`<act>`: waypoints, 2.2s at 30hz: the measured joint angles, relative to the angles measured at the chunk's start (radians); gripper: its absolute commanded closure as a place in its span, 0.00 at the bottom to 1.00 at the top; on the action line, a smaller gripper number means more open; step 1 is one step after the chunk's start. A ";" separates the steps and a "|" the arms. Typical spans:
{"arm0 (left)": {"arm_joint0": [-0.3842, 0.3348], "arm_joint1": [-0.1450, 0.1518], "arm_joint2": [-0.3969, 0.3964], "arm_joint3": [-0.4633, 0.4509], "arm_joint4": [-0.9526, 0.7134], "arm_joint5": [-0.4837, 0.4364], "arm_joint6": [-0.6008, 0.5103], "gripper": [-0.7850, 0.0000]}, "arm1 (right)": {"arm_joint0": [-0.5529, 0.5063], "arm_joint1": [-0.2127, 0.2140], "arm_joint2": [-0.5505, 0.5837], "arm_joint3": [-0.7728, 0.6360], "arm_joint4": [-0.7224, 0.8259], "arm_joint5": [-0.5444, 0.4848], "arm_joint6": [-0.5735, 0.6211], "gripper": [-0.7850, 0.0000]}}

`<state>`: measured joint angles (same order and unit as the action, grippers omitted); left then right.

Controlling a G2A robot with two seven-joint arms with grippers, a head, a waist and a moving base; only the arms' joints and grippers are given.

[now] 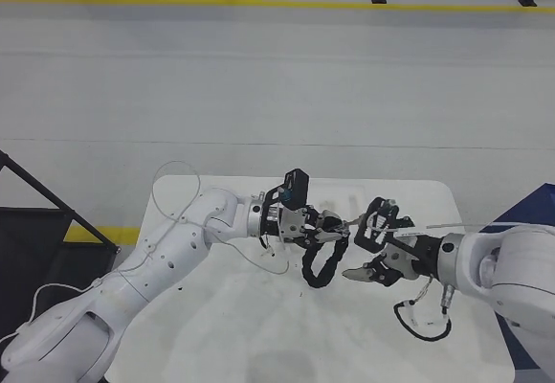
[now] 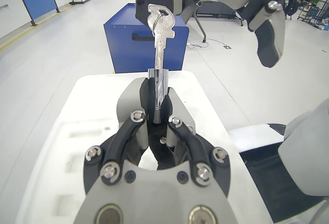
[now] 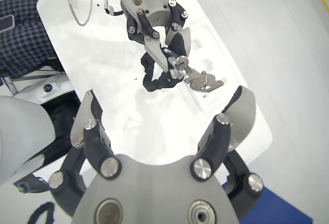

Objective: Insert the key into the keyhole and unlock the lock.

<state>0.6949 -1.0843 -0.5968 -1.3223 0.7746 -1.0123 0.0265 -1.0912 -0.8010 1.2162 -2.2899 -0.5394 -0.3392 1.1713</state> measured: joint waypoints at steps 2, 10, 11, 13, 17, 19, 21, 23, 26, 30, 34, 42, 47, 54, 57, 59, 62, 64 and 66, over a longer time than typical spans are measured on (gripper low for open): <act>-0.008 0.002 0.012 0.001 -0.015 0.000 -0.011 1.00 | 0.002 -0.001 -0.011 -0.008 -0.030 -0.036 -0.033 0.00; -0.030 0.003 0.043 0.012 -0.051 0.000 -0.024 1.00 | 0.022 -0.008 -0.065 -0.025 -0.093 -0.055 -0.045 0.00; -0.031 0.003 0.045 0.012 -0.052 0.000 -0.023 1.00 | 0.026 -0.008 -0.070 -0.024 -0.094 -0.055 -0.043 0.00; -0.033 0.003 0.049 0.012 -0.054 0.000 -0.019 1.00 | 0.037 -0.011 -0.083 -0.022 -0.097 -0.055 -0.043 0.00; -0.034 0.003 0.056 0.008 -0.050 0.000 -0.010 1.00 | 0.053 -0.015 -0.102 -0.016 -0.099 -0.053 -0.049 0.00; -0.036 0.003 0.060 0.008 -0.048 0.000 -0.006 1.00 | 0.060 -0.017 -0.111 -0.013 -0.099 -0.052 -0.050 0.00; -0.038 0.003 0.063 0.008 -0.045 0.000 -0.004 1.00 | 0.066 -0.018 -0.117 -0.010 -0.100 -0.048 -0.046 0.00; -0.041 0.003 0.066 0.010 -0.043 0.000 0.000 1.00 | 0.071 -0.019 -0.122 -0.007 -0.097 -0.040 -0.033 0.00; -0.045 0.004 0.063 0.018 -0.034 0.000 0.011 1.00 | 0.079 -0.019 -0.125 -0.006 -0.080 -0.030 0.006 0.00; -0.043 0.004 0.056 0.024 -0.019 0.000 0.028 1.00 | 0.088 -0.017 -0.119 -0.014 -0.057 -0.028 0.038 0.00; -0.040 0.004 0.052 0.026 -0.008 0.000 0.035 1.00 | 0.095 -0.016 -0.117 -0.030 -0.045 -0.033 0.058 0.00; -0.039 0.003 0.053 0.024 0.004 0.000 0.036 1.00 | 0.111 -0.017 -0.136 -0.032 -0.067 -0.039 0.085 0.00; -0.043 0.001 0.048 0.029 0.012 0.000 0.041 1.00 | 0.125 -0.020 -0.157 -0.034 -0.046 -0.047 0.098 0.00; -0.040 -0.002 0.041 0.032 0.026 0.000 0.046 1.00 | 0.144 -0.020 -0.165 -0.044 -0.032 -0.037 0.122 0.00; -0.039 -0.002 0.039 0.031 0.031 0.000 0.047 1.00 | 0.152 -0.019 -0.157 -0.037 -0.049 -0.036 0.124 0.00; -0.038 -0.002 0.039 0.028 0.034 0.000 0.046 1.00 | 0.156 -0.018 -0.152 -0.030 -0.059 -0.051 0.120 0.00; -0.039 -0.002 0.042 0.023 0.040 0.000 0.045 1.00 | 0.158 -0.015 -0.146 -0.014 -0.068 -0.098 0.116 0.00; -0.041 0.000 0.046 0.018 0.043 0.000 0.047 1.00 | 0.158 -0.013 -0.146 0.001 -0.066 -0.140 0.115 0.00; -0.042 0.002 0.051 0.010 0.043 0.000 0.048 1.00 | 0.159 -0.012 -0.146 0.016 -0.061 -0.169 0.111 0.00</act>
<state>0.6526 -1.0826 -0.5457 -1.3120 0.8176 -1.0123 0.0744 -0.9323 -0.8127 1.0698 -2.2743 -0.6005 -0.5080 1.2827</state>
